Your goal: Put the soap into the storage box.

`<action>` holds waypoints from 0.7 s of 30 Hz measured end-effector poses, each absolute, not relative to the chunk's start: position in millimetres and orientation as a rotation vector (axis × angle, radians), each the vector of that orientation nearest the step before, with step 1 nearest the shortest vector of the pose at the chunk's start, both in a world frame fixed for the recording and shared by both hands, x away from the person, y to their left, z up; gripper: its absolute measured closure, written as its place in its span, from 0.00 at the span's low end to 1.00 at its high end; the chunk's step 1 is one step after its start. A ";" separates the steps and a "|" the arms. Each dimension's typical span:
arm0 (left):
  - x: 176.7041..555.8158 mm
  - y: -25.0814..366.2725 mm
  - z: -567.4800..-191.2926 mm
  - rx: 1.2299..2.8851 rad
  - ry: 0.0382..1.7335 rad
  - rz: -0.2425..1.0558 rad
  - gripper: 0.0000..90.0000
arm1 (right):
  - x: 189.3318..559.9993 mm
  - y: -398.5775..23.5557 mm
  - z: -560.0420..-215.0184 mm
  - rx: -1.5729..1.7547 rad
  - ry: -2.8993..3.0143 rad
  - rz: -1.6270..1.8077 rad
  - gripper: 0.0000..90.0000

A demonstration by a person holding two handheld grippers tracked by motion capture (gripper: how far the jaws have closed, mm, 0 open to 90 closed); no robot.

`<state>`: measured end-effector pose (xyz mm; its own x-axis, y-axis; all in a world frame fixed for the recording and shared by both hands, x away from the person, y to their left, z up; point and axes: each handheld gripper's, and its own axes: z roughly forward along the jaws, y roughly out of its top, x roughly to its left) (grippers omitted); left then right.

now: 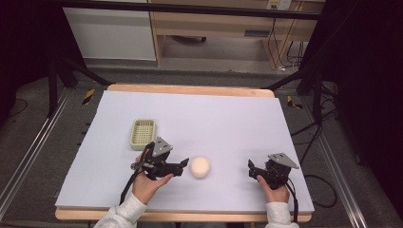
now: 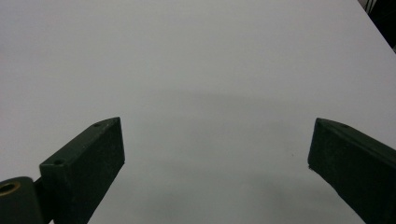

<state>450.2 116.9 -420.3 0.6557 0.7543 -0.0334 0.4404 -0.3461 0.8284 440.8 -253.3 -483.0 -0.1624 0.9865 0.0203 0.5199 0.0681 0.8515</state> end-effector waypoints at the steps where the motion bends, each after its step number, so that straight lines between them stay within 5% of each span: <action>1: 450.2 116.9 -420.3 1.994 0.930 0.451 0.24 | 440.8 -253.3 -483.0 1.503 1.750 0.998 0.05; 21: 457.5 89.0 -432.8 2.036 0.923 0.408 0.22 | 440.7 -253.4 -483.1 1.504 1.752 0.998 0.05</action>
<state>457.5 89.0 -432.8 0.6756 0.7358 -0.0459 0.4617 -0.3738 0.8044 440.7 -253.4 -483.1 -0.1637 0.9863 0.0213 0.5212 0.0682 0.8507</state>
